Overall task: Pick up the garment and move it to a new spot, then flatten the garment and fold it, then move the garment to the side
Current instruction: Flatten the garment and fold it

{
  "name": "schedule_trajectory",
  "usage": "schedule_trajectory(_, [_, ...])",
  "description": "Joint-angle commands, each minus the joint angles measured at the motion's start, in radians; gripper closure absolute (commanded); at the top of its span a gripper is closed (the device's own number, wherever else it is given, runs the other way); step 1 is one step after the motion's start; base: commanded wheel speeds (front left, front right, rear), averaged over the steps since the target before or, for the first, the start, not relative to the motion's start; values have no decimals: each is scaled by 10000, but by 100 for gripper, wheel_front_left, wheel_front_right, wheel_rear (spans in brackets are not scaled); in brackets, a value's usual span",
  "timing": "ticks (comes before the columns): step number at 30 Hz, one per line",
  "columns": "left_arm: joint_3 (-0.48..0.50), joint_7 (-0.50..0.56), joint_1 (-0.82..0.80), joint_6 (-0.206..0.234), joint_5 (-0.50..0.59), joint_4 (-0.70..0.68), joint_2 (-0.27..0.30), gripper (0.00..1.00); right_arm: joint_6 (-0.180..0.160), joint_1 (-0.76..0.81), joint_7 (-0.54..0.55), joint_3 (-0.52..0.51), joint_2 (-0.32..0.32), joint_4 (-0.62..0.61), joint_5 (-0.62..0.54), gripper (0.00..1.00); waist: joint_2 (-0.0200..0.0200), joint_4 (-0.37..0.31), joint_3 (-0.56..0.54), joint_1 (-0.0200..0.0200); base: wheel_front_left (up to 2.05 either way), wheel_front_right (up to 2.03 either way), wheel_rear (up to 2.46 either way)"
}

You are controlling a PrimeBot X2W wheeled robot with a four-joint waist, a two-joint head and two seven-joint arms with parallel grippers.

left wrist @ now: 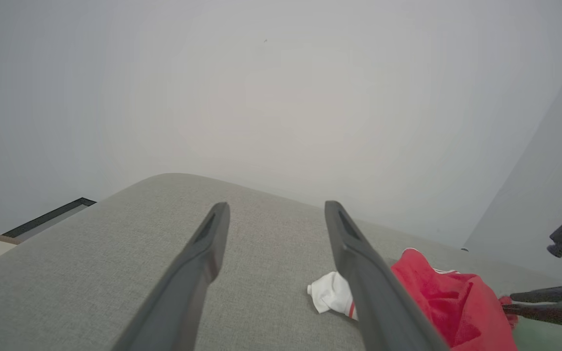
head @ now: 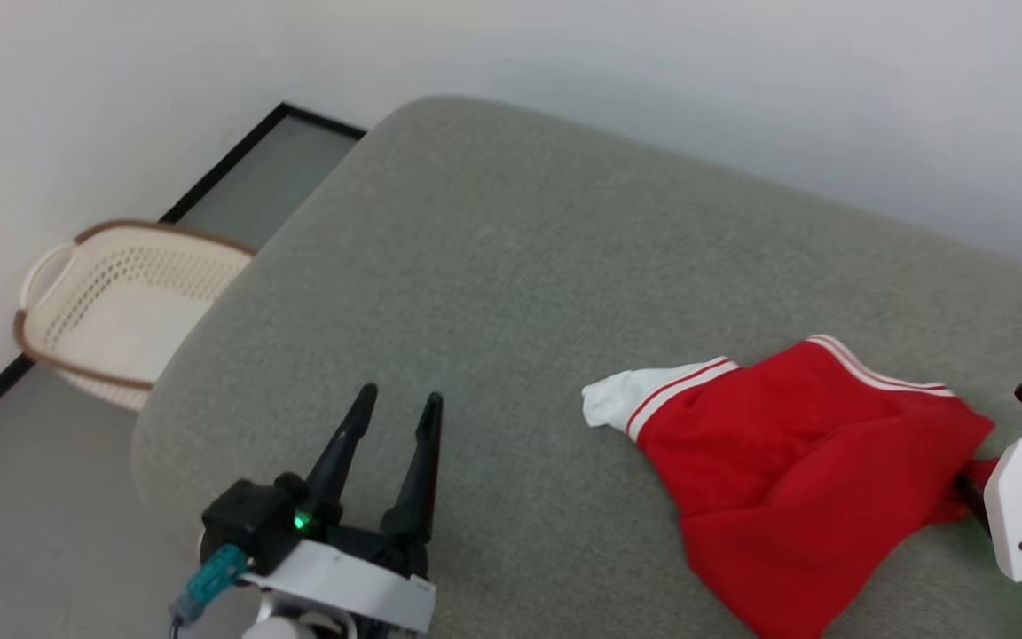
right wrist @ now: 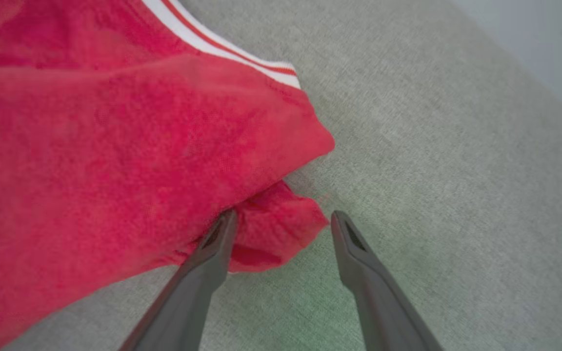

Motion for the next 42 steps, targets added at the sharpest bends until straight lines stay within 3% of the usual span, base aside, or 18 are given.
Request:
schedule_trajectory(1, [-63, -4, -185, -30, -18, 4, -35, 0, -10, -208, 83, 114, 8, 253, 39, 0, -1, 375, 447, 0, 0, 0, 0])
schedule_trajectory(6, [-176, -4, -501, -32, -118, 68, -118, 0, -10, -744, 380, 174, 379, 1393, 172, 0, -1, 527, 711, 0, 0, 0, 0])
schedule_trajectory(7, [-202, -4, -534, -32, -116, 95, -126, 0, -10, -792, 461, 180, 496, 1650, 246, 51, -1, 548, 735, 0, 0, 0, 0])
schedule_trajectory(9, [-248, -4, -607, -33, -119, 153, -143, 0, -9, -863, 540, 196, 712, 2073, 392, 94, -1, 582, 767, 0, 0, 0, 0])
schedule_trajectory(10, [-254, -4, -647, -33, -139, 169, -155, 0, -9, -922, 561, 227, 790, 2231, 438, 100, -1, 590, 771, 0, 0, 0, 0])
schedule_trajectory(17, [-62, -4, -476, -32, -66, 276, -25, 0, -9, -1218, 906, 572, 691, 2553, 953, 100, -1, 356, 519, 0, 0, 0, 0])
schedule_trajectory(25, [307, -4, -45, -33, 117, 421, 173, 0, -10, -1072, 1243, 1078, 58, 1534, 1648, 100, -1, -260, -118, 0, 0, 0, 0])
schedule_trajectory(32, [843, -4, 533, -33, 469, 932, 116, 0, -11, -277, 1115, 1131, -402, 849, 2128, 100, -1, -793, -885, 0, 0, 0, 0])
schedule_trajectory(42, [1582, -4, 1379, -33, 890, 1305, 32, 0, -11, 1112, 1177, 575, -435, 37, 2621, 100, -1, -1558, -1457, 0, 0, 0, 0])
